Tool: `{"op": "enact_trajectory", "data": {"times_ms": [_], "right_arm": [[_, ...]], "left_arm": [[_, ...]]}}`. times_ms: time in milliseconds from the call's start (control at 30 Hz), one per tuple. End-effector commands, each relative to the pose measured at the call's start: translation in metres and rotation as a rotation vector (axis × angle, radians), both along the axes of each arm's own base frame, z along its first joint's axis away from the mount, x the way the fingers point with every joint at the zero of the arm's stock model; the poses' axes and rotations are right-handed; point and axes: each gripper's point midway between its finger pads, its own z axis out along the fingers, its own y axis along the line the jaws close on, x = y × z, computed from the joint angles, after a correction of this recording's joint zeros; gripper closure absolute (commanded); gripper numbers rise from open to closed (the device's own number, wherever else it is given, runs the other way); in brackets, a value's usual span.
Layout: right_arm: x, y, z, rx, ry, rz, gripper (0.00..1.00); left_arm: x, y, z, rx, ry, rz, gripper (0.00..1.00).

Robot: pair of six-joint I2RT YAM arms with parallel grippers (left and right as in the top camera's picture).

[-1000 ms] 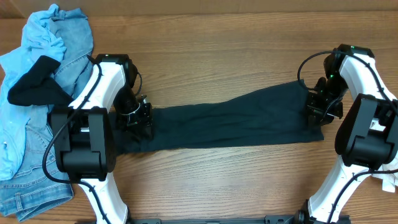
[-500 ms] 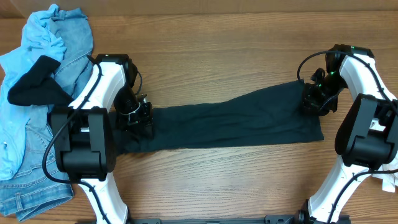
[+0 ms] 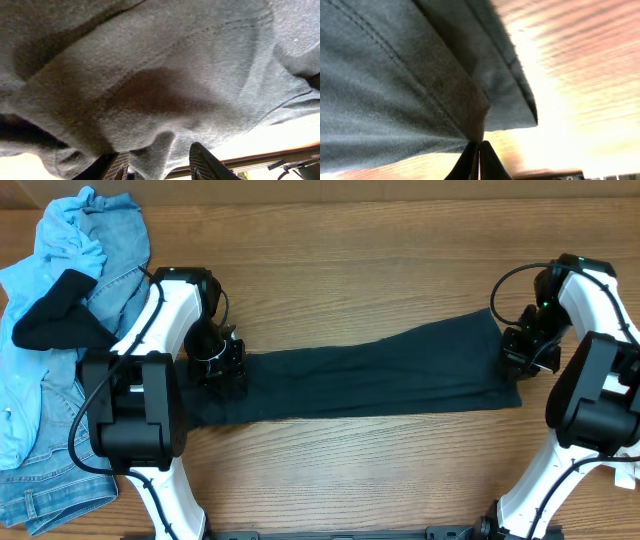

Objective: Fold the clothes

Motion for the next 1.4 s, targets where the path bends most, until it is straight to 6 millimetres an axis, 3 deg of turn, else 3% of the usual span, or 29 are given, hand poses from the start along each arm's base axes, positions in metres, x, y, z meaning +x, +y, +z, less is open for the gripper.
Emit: {"op": "enact_trajectory", "data": {"times_ms": [0, 67, 100, 200, 333, 467, 600, 667, 800, 867, 967, 1000, 1100, 1167, 1233, 1300, 1367], "right_arm": [[-0.015, -0.01, 0.01, -0.044, 0.042, -0.049, 0.96], [-0.02, -0.008, 0.007, -0.039, 0.057, -0.049, 0.89], [-0.017, -0.009, 0.003, -0.042, 0.044, -0.049, 0.83], [-0.003, -0.014, 0.0, -0.045, -0.021, -0.066, 0.78], [0.037, 0.007, -0.004, 0.194, -0.252, -0.002, 0.41], [0.071, -0.006, -0.011, 0.146, -0.406, 0.07, 0.3], [0.07, -0.017, -0.019, 0.099, -0.389, 0.108, 0.27], [0.066, -0.016, -0.031, 0.112, -0.36, 0.102, 0.27], [0.057, -0.003, -0.053, 0.191, -0.302, 0.075, 0.27], [0.051, 0.002, -0.059, 0.218, -0.279, 0.067, 0.3], [0.052, 0.019, -0.055, 0.315, -0.309, 0.083, 0.55], [0.051, 0.021, -0.054, 0.328, -0.308, 0.079, 0.69], [0.05, 0.026, -0.052, 0.353, -0.303, 0.068, 0.81], [0.05, 0.028, -0.051, 0.364, -0.308, 0.063, 0.96], [0.054, 0.026, -0.049, 0.366, -0.323, 0.057, 0.96], [0.064, 0.021, -0.032, 0.349, -0.373, 0.057, 0.96], [0.081, -0.01, -0.002, 0.197, -0.426, -0.005, 0.96]], "left_arm": [[0.0, 0.003, 0.005, 0.019, -0.023, -0.01, 0.57], [0.0, 0.004, 0.005, 0.023, -0.023, -0.012, 0.56], [0.0, 0.004, 0.005, 0.023, -0.023, -0.012, 0.56], [0.0, 0.004, 0.005, 0.023, -0.023, -0.012, 0.52], [0.0, 0.005, 0.005, 0.029, -0.022, -0.014, 0.44], [0.0, 0.005, 0.005, 0.03, -0.022, -0.015, 0.33], [0.001, 0.005, 0.005, 0.029, -0.025, -0.014, 0.32], [0.0, 0.005, 0.005, 0.029, -0.021, -0.014, 0.31], [0.003, 0.005, 0.004, 0.03, -0.034, -0.013, 0.0], [0.011, 0.009, 0.002, 0.054, -0.063, 0.011, 0.0], [0.027, 0.019, 0.009, 0.105, -0.109, 0.054, 0.0], [0.036, 0.019, 0.015, 0.103, -0.138, 0.059, 0.0], [0.052, 0.019, 0.03, 0.105, -0.193, 0.08, 0.0], [0.059, 0.019, 0.038, 0.105, -0.215, 0.088, 0.0], [0.06, 0.019, 0.041, 0.107, -0.216, 0.094, 0.0], [0.057, 0.019, 0.042, 0.108, -0.204, 0.093, 0.0], [0.058, 0.02, 0.046, 0.107, -0.218, 0.095, 0.0]]}}
